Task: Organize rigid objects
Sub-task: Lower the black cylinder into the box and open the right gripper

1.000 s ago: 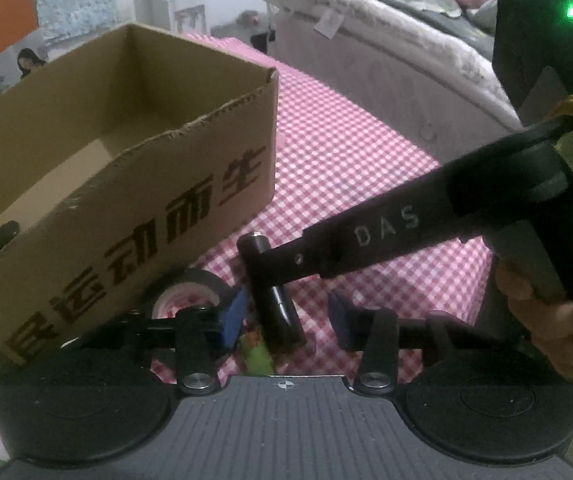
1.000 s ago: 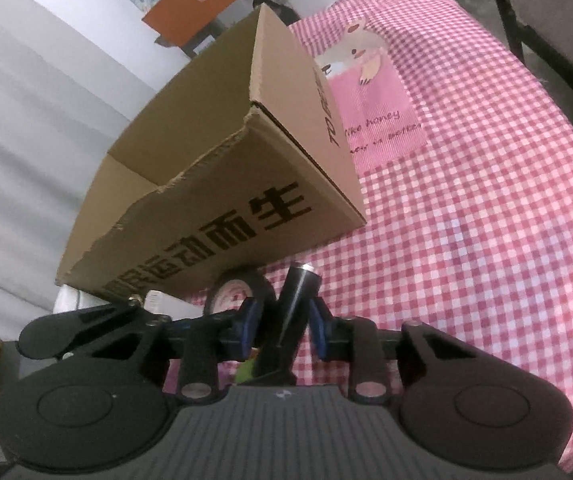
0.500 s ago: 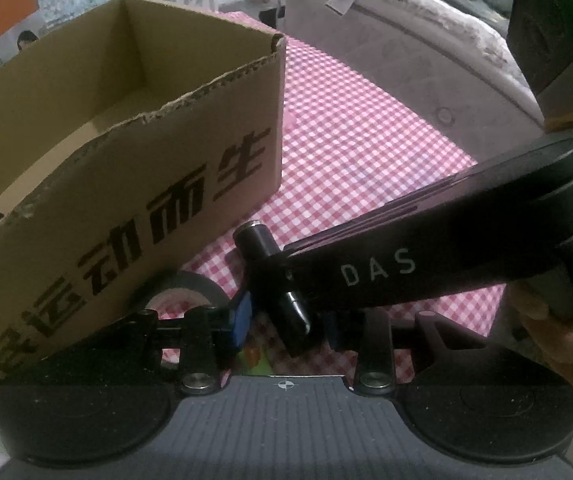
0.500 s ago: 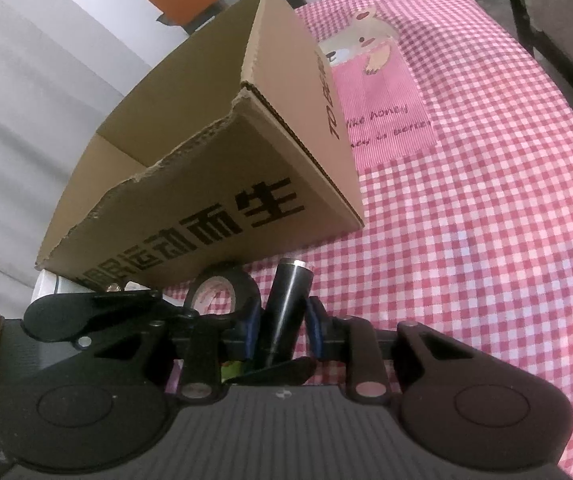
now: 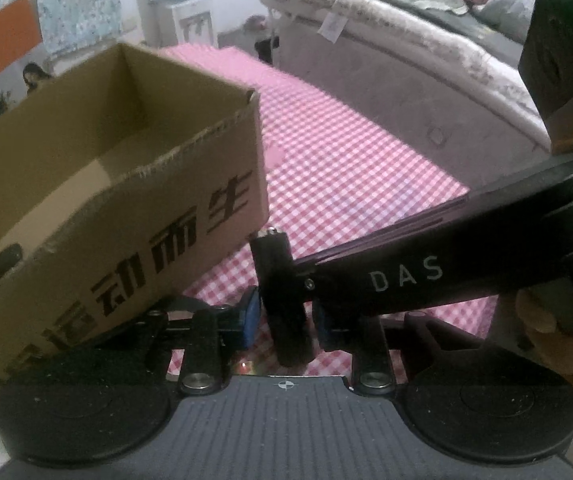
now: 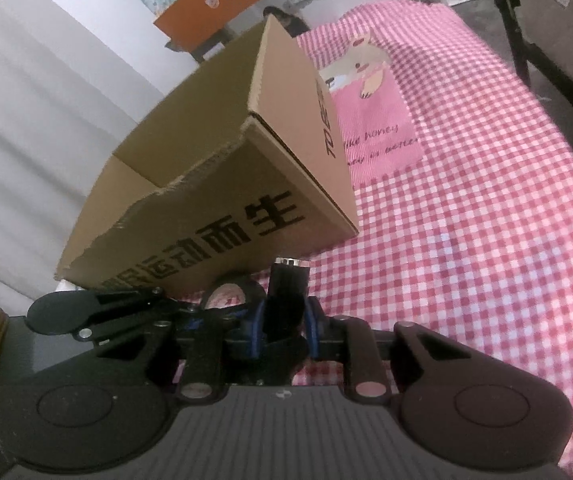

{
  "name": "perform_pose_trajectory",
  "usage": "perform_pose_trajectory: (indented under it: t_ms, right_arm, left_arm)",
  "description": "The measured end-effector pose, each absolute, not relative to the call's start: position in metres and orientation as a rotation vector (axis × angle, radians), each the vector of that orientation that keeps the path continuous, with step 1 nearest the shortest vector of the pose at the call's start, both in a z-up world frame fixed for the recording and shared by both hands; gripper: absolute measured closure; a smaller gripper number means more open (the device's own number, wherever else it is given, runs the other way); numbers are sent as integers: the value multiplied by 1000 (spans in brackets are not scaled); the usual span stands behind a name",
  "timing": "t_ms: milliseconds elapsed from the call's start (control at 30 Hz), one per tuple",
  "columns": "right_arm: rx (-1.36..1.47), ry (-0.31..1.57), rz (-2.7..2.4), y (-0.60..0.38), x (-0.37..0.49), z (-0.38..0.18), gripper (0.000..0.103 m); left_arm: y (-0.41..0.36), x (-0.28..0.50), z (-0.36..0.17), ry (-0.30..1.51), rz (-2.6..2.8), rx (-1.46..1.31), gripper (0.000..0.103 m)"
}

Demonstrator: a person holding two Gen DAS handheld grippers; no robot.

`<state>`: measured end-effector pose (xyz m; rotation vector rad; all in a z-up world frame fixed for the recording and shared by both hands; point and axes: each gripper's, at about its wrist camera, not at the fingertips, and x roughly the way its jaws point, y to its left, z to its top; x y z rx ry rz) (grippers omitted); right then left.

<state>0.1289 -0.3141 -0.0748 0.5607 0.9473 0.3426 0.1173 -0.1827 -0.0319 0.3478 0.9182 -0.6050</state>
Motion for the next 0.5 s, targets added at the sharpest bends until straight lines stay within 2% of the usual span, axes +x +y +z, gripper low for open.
perform_pose_trajectory:
  t_ms: [500]
  right_arm:
    - [481, 767, 388, -297, 86, 17, 80]
  left_arm:
    - [-153, 79, 42, 704, -566, 272, 76]
